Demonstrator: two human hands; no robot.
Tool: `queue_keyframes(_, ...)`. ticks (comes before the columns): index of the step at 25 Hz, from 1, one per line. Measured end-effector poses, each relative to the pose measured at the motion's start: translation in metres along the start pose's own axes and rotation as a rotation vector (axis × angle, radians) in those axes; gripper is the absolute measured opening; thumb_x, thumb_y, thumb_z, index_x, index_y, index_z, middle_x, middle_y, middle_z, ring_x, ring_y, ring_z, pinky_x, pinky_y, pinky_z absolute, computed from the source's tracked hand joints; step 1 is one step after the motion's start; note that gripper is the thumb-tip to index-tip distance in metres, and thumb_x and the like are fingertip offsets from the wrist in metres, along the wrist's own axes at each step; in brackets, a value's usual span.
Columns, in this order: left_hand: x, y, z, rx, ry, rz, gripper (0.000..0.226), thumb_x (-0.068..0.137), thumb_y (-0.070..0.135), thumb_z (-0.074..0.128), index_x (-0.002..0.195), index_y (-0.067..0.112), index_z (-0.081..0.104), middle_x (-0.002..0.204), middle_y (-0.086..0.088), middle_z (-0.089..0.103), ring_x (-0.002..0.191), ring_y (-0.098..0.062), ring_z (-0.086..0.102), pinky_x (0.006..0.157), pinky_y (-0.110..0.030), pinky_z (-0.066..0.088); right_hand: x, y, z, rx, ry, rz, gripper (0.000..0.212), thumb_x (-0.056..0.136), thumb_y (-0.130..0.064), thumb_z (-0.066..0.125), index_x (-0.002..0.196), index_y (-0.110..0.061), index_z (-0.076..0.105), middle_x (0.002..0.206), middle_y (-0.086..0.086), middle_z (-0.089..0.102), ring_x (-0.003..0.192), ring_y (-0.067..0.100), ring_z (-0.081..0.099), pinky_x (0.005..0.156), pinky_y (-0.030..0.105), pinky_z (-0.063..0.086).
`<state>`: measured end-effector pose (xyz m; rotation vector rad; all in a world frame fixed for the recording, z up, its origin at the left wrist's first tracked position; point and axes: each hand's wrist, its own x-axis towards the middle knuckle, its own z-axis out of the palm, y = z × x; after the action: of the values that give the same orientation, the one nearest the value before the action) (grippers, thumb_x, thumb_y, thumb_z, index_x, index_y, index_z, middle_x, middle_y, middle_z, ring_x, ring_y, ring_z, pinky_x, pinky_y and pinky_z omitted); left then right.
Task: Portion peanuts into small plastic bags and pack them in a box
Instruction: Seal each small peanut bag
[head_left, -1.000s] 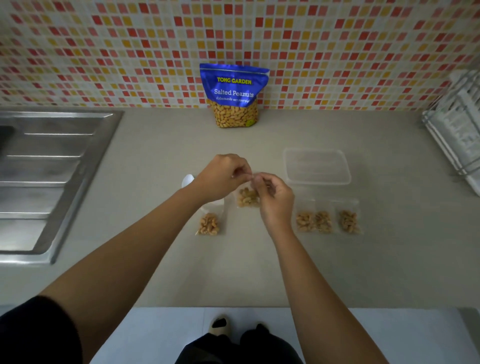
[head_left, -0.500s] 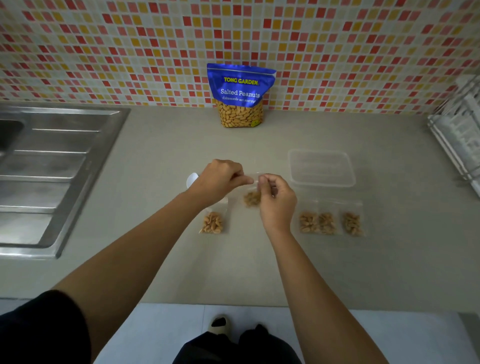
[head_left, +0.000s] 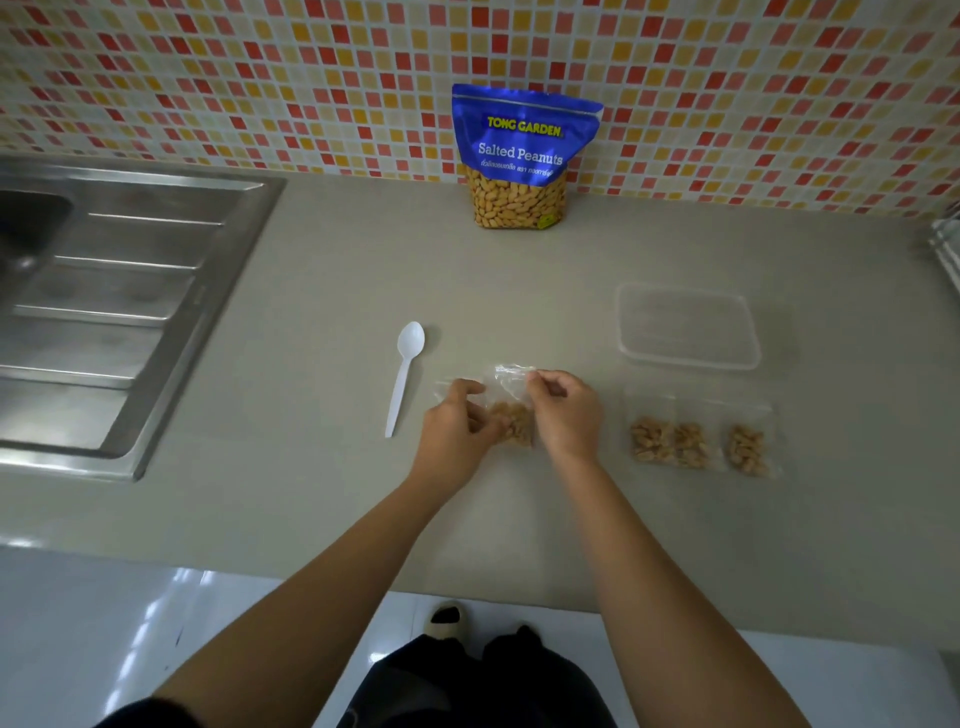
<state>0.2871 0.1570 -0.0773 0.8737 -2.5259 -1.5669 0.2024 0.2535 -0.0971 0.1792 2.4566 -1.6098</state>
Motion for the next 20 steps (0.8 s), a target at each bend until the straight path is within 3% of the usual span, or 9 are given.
queue_keyframes(5,0.001,-0.009,0.015,0.355,0.080,0.073,0.023,0.086,0.023,0.061,0.094,0.002,0.060,0.092,-0.016,0.067,0.087,-0.032,0.061,0.076,-0.036,0.045,0.008,0.012,0.007,-0.202,-0.051,-0.032,0.020,0.082,-0.020,0.067,0.090,-0.004,0.074,0.089,0.013,0.074,0.084,0.023,0.068,0.063,0.022,0.037)
queue_keyframes(9,0.000,-0.008,0.016,0.580,0.073,0.155,0.032,0.093,0.028,0.051,0.103,-0.001,0.058,0.106,-0.020,0.062,0.099,-0.036,0.057,0.081,-0.037,0.037,0.011,0.010,0.007,-0.237,-0.047,0.002,0.021,0.078,-0.022,0.068,0.093,-0.009,0.073,0.091,0.008,0.074,0.086,0.019,0.068,0.066,0.019,0.039)
queue_keyframes(14,0.006,0.011,0.019,0.575,0.087,0.192,0.043,0.090,0.036,0.049,0.108,-0.002,0.059,0.109,-0.022,0.061,0.098,-0.040,0.060,0.079,-0.042,0.044,0.018,-0.004,-0.019,-0.182,0.017,-0.020,0.023,0.079,-0.023,0.067,0.096,-0.009,0.072,0.094,0.009,0.074,0.091,0.020,0.068,0.075,0.023,0.045)
queue_keyframes(20,0.018,0.037,0.070,0.610,-0.015,0.348,0.027,0.086,0.018,0.054,0.103,-0.001,0.065,0.101,-0.022,0.063,0.095,-0.040,0.059,0.081,-0.043,0.047,0.027,0.007,-0.098,-0.217,0.274,-0.076,0.016,0.081,-0.018,0.063,0.093,-0.010,0.072,0.090,0.008,0.074,0.087,0.020,0.068,0.070,0.016,0.037)
